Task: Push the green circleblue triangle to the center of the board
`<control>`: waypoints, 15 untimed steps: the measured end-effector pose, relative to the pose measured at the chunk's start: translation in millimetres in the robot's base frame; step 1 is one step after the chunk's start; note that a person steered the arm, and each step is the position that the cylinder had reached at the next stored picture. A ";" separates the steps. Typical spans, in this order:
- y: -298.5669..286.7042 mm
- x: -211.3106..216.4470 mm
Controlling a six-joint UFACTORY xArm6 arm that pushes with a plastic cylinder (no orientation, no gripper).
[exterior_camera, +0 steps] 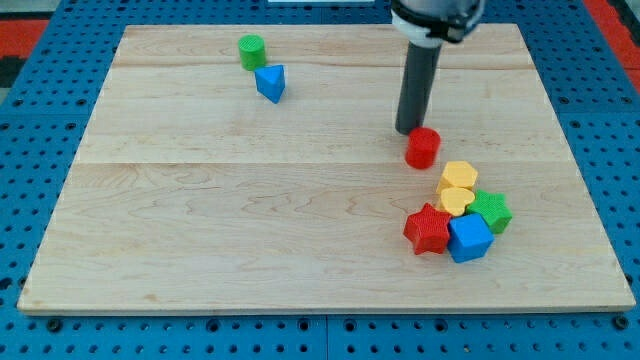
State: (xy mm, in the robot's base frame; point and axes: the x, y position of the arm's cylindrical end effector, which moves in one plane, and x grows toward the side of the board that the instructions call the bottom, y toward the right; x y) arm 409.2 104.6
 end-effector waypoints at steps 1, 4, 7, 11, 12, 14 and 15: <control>-11.8 -12.9; -90.3 -152.5; -209.7 -176.6; -177.5 -66.2; -165.4 -66.4; -168.8 -95.4; -146.2 -87.5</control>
State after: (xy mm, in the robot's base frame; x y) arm 321.7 -41.7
